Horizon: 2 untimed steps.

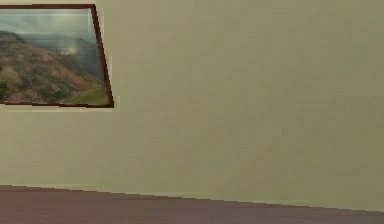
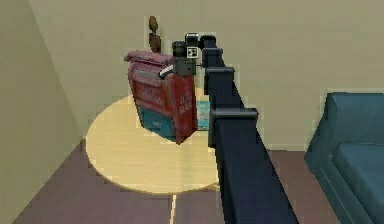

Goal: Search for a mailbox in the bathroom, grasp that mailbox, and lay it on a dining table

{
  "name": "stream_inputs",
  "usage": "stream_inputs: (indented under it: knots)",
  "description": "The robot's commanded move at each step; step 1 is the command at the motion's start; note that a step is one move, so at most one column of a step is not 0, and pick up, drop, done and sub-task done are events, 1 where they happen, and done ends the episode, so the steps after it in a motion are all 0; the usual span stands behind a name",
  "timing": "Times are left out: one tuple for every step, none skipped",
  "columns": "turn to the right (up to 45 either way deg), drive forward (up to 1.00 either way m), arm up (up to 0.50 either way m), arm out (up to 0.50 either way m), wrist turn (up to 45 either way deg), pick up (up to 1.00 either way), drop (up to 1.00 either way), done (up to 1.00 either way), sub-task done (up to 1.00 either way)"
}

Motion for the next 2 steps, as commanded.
stream_inputs:
  knots:
    - [0.0,0.0,0.0,-0.1,0.0,0.0,0.0,0.0,0.0]
    - [0.0,0.0,0.0,0.0,0.0,0.0,0.0,1.0,0.0]
